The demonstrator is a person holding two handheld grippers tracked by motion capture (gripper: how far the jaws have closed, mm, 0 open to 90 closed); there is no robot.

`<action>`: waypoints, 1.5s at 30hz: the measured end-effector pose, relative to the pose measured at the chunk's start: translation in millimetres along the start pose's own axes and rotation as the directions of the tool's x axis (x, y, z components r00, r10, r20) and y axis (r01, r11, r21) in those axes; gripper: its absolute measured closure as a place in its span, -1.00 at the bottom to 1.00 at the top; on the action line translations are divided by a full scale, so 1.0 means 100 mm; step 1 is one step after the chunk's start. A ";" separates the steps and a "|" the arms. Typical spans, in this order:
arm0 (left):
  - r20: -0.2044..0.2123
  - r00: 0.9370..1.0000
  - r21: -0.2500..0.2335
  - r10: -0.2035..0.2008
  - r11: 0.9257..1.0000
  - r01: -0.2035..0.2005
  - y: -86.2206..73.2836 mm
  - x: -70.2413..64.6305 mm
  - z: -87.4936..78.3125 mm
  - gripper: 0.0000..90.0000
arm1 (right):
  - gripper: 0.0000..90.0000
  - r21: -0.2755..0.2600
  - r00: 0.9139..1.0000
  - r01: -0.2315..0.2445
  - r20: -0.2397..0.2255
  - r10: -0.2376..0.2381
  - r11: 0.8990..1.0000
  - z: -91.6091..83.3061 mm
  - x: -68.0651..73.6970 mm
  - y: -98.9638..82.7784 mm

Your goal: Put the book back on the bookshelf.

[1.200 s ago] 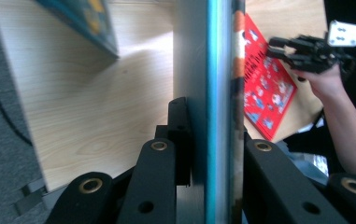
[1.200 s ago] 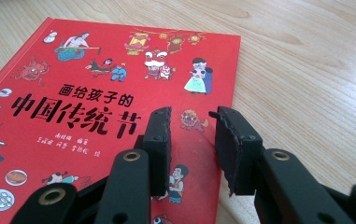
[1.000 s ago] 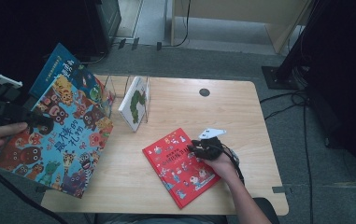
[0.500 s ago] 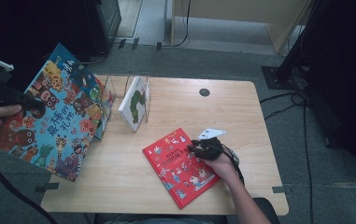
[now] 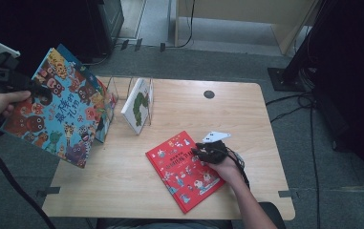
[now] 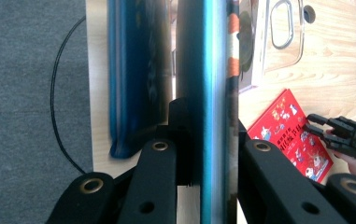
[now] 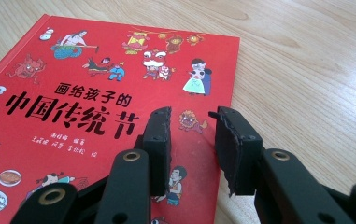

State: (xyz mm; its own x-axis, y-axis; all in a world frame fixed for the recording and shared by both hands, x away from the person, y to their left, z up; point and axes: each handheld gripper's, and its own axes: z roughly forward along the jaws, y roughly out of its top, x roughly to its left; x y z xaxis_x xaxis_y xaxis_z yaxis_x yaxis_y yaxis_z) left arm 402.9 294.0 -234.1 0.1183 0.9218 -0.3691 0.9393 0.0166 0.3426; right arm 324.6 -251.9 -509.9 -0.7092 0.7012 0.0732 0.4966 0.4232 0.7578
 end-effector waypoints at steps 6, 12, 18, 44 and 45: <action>-0.032 0.999 -0.013 0.002 1.000 -0.002 0.17 -0.04 0.09 0.80 | 0.49 0.002 1.000 0.011 -0.001 -0.011 1.000 0.00 0.00 0.00; -0.021 1.000 -0.027 0.016 1.000 -0.017 0.32 -0.06 0.22 0.80 | 0.46 0.003 1.000 0.021 0.011 -0.021 1.000 0.00 0.02 0.00; -0.027 0.999 -0.026 0.037 0.999 -0.037 0.48 -0.11 0.36 0.79 | 0.46 0.000 0.999 0.022 0.023 -0.022 1.000 0.01 0.03 0.00; 0.046 0.995 -0.018 0.089 0.996 -0.088 0.53 -0.09 0.43 0.28 | 0.39 -0.028 1.000 -0.021 0.018 0.021 0.999 -0.05 0.05 -0.09; 0.037 0.995 -0.023 0.089 0.996 -0.088 0.52 -0.10 0.40 0.20 | 0.39 -0.027 1.000 -0.021 0.016 0.022 0.999 -0.05 0.05 -0.09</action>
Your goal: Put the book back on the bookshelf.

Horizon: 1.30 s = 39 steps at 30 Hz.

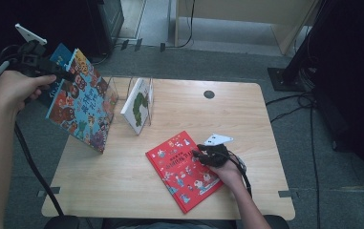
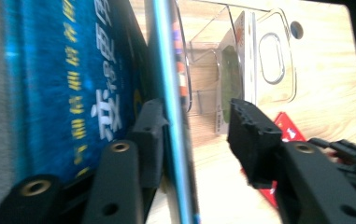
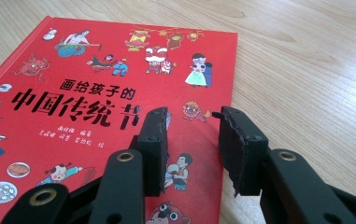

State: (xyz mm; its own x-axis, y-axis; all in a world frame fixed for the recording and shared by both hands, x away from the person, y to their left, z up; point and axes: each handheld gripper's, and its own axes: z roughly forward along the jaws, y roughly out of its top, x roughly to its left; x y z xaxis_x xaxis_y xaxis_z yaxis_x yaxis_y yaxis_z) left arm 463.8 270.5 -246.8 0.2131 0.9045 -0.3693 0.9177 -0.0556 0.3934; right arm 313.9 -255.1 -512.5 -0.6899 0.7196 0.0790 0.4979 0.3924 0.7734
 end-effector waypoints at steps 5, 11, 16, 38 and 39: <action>0.005 1.000 -0.040 -0.003 0.999 0.003 -0.07 0.02 -0.19 0.12 | 0.39 0.005 1.000 -0.007 -0.009 0.007 1.000 -0.01 -0.02 0.00; -0.008 0.999 -0.052 0.033 0.998 -0.033 -0.22 -0.01 -0.29 0.08 | 0.39 0.008 0.999 -0.031 -0.027 0.031 0.999 -0.02 -0.04 0.01; 0.000 0.999 -0.071 0.048 0.996 -0.047 -0.35 -0.04 -0.28 0.06 | 0.39 0.020 0.999 -0.027 -0.037 0.027 0.999 -0.03 -0.06 0.02; 0.036 0.989 -0.066 0.146 0.987 -0.144 -0.85 -0.41 0.21 -0.01 | 0.44 -0.029 0.998 -0.048 -0.038 0.047 0.998 -0.12 -0.22 0.06; 0.038 0.988 -0.062 0.150 0.987 -0.147 -0.87 -0.43 0.25 -0.01 | 0.44 -0.034 0.998 -0.050 -0.037 0.049 0.998 -0.12 -0.23 0.06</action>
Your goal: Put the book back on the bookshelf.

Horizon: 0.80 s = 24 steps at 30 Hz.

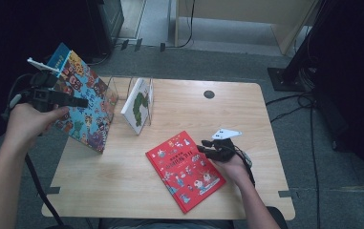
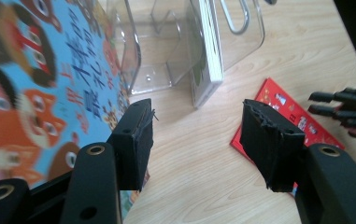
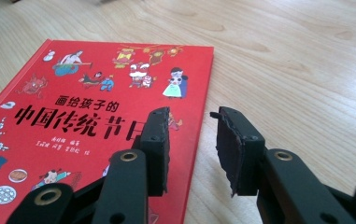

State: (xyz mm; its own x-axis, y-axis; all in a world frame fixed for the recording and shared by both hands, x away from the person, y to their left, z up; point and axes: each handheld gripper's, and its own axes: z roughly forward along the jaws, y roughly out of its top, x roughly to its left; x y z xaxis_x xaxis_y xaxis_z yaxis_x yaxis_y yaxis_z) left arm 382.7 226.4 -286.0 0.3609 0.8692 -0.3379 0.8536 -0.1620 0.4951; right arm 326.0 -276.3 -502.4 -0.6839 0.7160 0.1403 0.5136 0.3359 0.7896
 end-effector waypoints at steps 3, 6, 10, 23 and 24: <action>-0.001 1.000 0.017 0.010 1.000 -0.010 -0.06 -0.03 0.09 -0.01 | 0.45 -0.010 1.000 0.000 0.007 0.000 1.000 -0.02 -0.02 0.01; 0.008 1.000 0.021 0.001 1.000 -0.002 -0.12 -0.04 0.17 -0.01 | 0.46 -0.007 1.000 0.015 0.006 -0.015 1.000 -0.04 -0.01 0.04; 0.004 1.000 0.019 0.013 1.000 -0.013 -0.20 -0.08 0.28 -0.01 | 0.46 0.005 1.000 0.018 0.001 -0.018 1.000 -0.01 -0.03 0.07; 0.039 0.999 0.023 0.035 0.999 -0.036 -0.44 -0.24 0.60 -0.02 | 0.47 0.033 1.000 0.020 -0.016 -0.020 0.999 0.10 -0.05 0.07; 0.044 0.998 0.028 0.037 0.999 -0.038 -0.46 -0.25 0.63 -0.02 | 0.47 0.036 1.000 0.016 -0.017 -0.015 0.999 0.11 -0.05 0.07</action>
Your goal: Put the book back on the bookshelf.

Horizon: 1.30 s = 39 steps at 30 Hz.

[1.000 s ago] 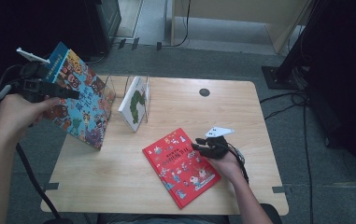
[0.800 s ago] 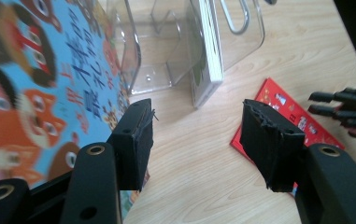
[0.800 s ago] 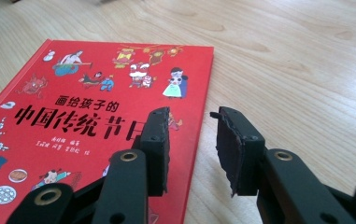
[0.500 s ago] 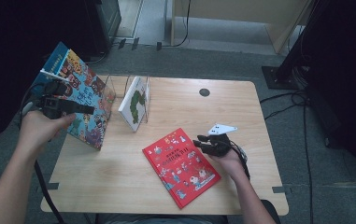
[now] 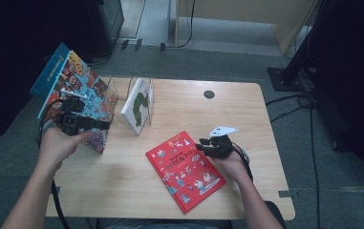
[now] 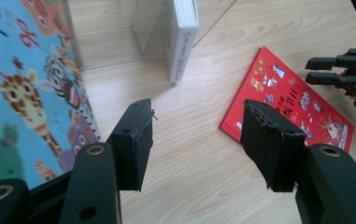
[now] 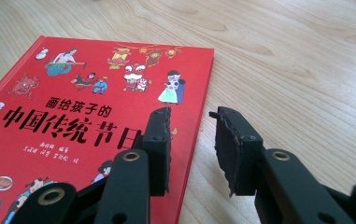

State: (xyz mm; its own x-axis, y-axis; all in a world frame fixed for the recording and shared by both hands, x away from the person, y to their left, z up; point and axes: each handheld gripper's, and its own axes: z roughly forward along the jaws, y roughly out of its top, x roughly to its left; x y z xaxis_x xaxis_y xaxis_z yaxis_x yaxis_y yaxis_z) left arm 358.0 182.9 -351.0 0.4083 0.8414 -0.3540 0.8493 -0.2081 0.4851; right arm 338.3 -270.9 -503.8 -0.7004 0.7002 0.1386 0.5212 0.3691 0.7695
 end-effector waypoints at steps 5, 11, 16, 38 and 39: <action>0.025 1.000 -0.009 -0.009 1.000 0.009 -0.12 -0.04 0.09 -0.03 | 0.47 0.006 1.000 0.004 0.000 -0.004 1.000 0.02 -0.01 0.00; 0.024 1.000 -0.011 0.017 1.000 -0.016 -0.27 -0.12 0.24 0.05 | 0.47 0.010 1.000 0.000 -0.001 0.000 1.000 0.02 -0.01 -0.01; 0.038 0.999 -0.015 0.017 1.000 -0.017 -0.37 -0.15 0.35 0.06 | 0.50 0.012 1.000 0.003 -0.003 -0.003 1.000 0.03 -0.02 -0.01; 0.090 0.995 0.003 0.047 0.999 -0.048 -0.70 -0.35 0.89 0.59 | 0.61 0.037 1.000 -0.002 -0.005 0.003 0.999 0.06 -0.03 -0.04; 0.090 0.995 0.004 0.051 0.999 -0.051 -0.72 -0.36 0.91 0.64 | 0.64 0.038 1.000 -0.001 -0.004 0.001 0.999 0.05 -0.04 -0.04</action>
State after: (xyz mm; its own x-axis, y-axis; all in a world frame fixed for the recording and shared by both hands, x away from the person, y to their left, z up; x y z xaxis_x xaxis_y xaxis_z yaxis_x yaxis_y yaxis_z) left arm 312.9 122.0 -445.7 0.4793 0.7817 -0.3990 0.8284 -0.2529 0.4998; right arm 341.5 -271.6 -510.7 -0.7014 0.6985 0.1420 0.5403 0.3911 0.7451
